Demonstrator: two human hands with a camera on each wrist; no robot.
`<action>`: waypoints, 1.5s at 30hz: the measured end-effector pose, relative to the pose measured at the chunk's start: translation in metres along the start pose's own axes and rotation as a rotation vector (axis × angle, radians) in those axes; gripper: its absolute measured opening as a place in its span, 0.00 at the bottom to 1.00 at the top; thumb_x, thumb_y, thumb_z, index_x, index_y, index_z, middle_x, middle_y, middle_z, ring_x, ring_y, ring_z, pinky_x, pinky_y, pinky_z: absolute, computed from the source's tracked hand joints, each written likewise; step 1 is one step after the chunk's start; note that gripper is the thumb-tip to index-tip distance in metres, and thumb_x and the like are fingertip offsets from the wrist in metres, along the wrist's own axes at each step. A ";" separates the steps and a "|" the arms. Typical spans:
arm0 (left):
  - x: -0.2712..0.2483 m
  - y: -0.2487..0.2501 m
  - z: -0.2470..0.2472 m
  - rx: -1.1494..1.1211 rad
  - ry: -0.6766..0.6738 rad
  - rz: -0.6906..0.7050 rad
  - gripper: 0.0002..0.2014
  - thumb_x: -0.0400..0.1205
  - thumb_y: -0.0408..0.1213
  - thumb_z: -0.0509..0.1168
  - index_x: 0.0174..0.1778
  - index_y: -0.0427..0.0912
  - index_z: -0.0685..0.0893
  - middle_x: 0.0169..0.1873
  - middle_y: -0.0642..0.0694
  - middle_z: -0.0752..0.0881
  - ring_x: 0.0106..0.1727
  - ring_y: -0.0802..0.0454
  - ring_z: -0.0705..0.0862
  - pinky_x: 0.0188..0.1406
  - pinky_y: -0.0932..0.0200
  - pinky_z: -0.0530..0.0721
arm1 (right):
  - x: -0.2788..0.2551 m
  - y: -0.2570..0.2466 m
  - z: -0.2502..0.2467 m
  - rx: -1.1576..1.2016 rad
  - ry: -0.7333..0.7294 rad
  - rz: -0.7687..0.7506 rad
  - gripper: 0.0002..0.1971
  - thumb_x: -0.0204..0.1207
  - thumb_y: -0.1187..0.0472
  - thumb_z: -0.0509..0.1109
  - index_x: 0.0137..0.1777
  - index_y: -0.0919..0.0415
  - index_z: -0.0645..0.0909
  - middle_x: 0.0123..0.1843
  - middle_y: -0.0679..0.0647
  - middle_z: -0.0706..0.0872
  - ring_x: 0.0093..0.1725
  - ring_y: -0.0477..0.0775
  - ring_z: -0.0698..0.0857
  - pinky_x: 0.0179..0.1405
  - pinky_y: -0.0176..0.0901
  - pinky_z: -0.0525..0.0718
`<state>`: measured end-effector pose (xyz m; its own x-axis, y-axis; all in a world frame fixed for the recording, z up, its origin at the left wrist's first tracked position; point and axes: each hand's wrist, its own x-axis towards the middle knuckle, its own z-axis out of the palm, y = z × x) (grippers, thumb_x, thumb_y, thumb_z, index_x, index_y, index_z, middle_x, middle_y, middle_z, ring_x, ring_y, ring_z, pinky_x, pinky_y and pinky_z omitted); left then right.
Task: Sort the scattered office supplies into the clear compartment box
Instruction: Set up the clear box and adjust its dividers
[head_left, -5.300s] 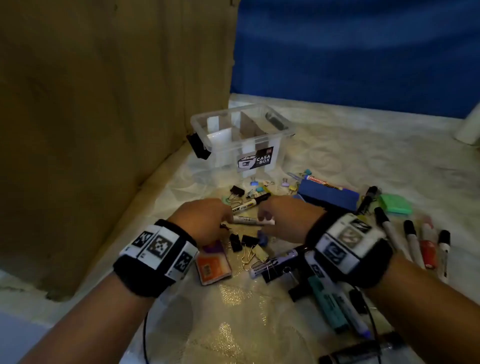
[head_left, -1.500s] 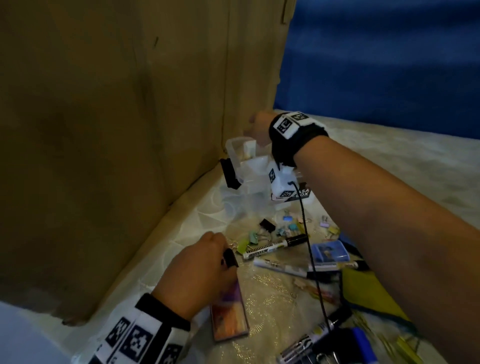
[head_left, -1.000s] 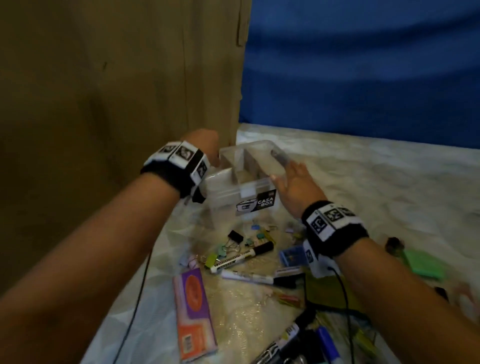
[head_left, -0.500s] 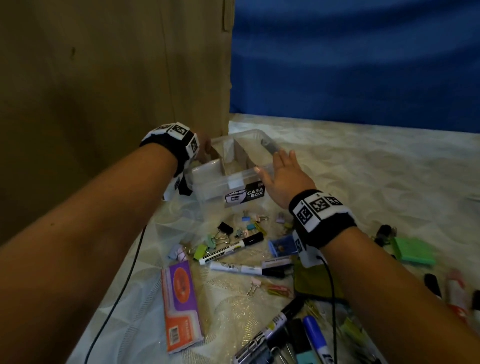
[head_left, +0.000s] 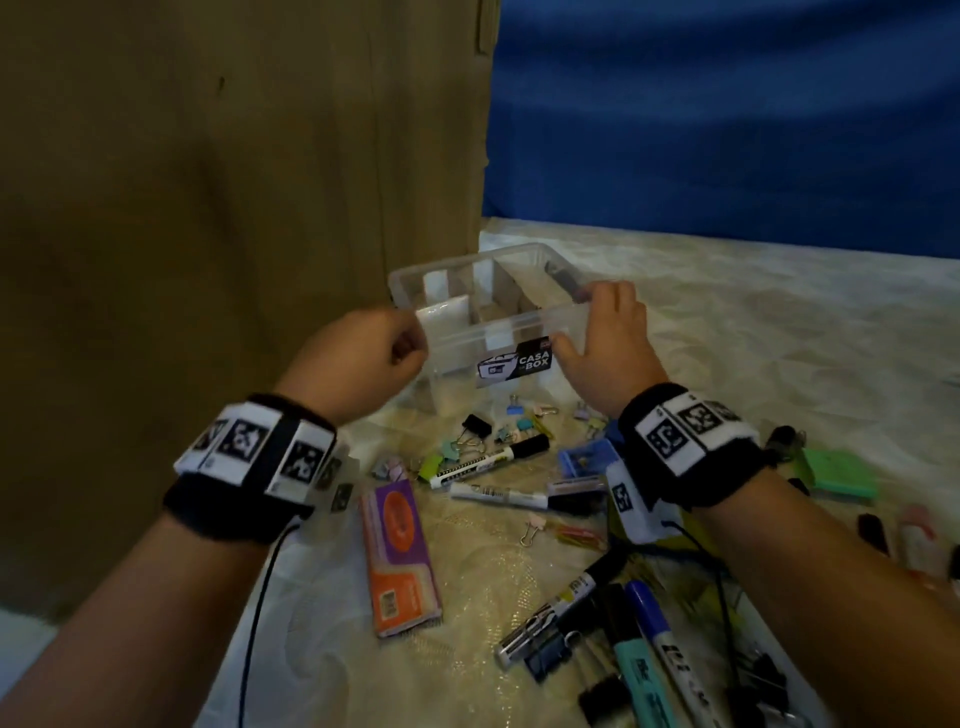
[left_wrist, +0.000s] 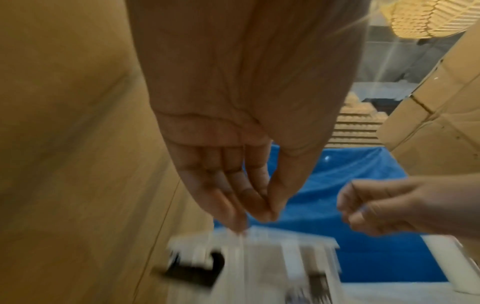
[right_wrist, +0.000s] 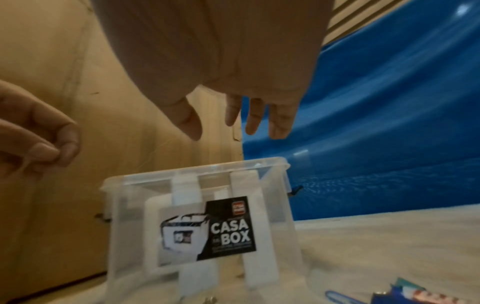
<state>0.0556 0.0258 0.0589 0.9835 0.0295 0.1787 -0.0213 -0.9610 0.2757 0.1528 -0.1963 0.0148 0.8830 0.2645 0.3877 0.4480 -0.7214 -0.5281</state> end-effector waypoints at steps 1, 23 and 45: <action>-0.007 -0.004 0.007 -0.002 -0.054 0.003 0.03 0.82 0.40 0.63 0.46 0.53 0.81 0.39 0.57 0.80 0.42 0.57 0.81 0.36 0.64 0.74 | -0.006 -0.007 0.000 -0.003 0.005 -0.027 0.18 0.77 0.55 0.67 0.65 0.59 0.69 0.63 0.55 0.73 0.63 0.56 0.73 0.62 0.49 0.76; -0.015 -0.030 0.058 0.148 -0.403 -0.073 0.06 0.77 0.34 0.68 0.47 0.45 0.88 0.46 0.49 0.88 0.50 0.51 0.84 0.43 0.60 0.78 | 0.010 -0.018 0.060 -0.312 -0.746 -0.086 0.05 0.80 0.62 0.64 0.44 0.60 0.80 0.58 0.59 0.86 0.59 0.59 0.84 0.60 0.48 0.82; -0.014 -0.048 0.046 -0.498 -0.162 -0.263 0.07 0.86 0.31 0.54 0.57 0.44 0.72 0.38 0.43 0.82 0.40 0.48 0.83 0.42 0.52 0.86 | 0.013 -0.036 0.079 -0.321 -0.810 -0.135 0.14 0.79 0.53 0.63 0.61 0.57 0.73 0.53 0.56 0.82 0.48 0.59 0.83 0.46 0.49 0.83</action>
<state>0.0510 0.0591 -0.0003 0.9813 0.1693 -0.0916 0.1837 -0.6811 0.7088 0.1593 -0.1162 -0.0204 0.7078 0.6453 -0.2873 0.6024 -0.7639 -0.2316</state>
